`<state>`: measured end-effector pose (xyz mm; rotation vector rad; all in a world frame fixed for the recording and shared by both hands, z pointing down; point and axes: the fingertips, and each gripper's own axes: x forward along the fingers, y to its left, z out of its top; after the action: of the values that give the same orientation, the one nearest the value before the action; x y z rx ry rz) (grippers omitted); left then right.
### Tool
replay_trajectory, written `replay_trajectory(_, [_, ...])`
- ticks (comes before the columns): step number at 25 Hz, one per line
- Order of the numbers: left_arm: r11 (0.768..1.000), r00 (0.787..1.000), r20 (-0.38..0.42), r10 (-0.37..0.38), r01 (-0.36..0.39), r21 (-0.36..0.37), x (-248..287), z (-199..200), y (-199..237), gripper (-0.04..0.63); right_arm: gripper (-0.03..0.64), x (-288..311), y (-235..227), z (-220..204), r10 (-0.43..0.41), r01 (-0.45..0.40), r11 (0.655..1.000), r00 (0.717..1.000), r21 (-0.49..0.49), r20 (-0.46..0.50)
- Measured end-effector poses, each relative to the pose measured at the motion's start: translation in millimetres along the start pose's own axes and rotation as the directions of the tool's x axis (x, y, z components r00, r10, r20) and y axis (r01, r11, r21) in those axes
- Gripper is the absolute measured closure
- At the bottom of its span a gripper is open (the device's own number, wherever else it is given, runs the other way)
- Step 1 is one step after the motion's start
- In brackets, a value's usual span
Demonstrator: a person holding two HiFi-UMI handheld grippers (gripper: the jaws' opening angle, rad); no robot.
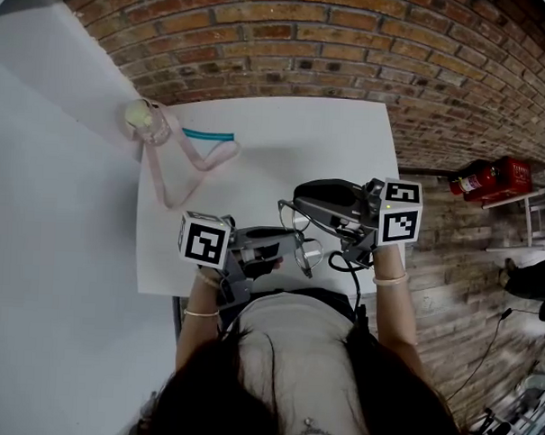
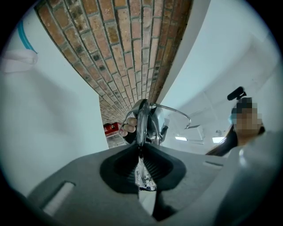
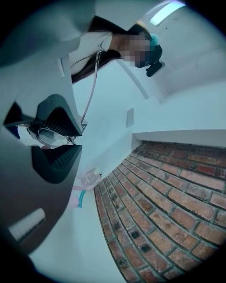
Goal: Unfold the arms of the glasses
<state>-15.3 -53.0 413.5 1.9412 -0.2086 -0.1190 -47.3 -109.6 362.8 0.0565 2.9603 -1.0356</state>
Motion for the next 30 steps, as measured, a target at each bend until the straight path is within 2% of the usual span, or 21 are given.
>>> replay_trajectory(4, [1.0, 1.0, 0.006, -0.017, 0.017, 0.004, -1, 1, 3, 0.563, 0.56, -1, 0, 3, -0.009, 0.009, 1.0, 1.0, -0.02, 0.019])
replay_trajectory(10, [1.0, 1.0, 0.023, -0.001, 0.001, -0.017, 0, 2, 0, 0.563, 0.561, -3, 5, 5, -0.009, 0.011, 0.999, 0.999, -0.044, 0.044])
replay_trajectory(15, [1.0, 1.0, 0.026, 0.003, -0.003, 0.0, -3, 3, 6, 0.563, 0.563, -5, 8, 10, -0.017, 0.022, 0.997, 0.997, -0.071, 0.071])
replay_trajectory(30, [1.0, 0.997, 0.075, 0.023, -0.022, -0.014, -8, 11, 3, 0.563, 0.569, -12, 25, 26, -0.008, 0.025, 0.992, 0.991, -0.124, 0.137])
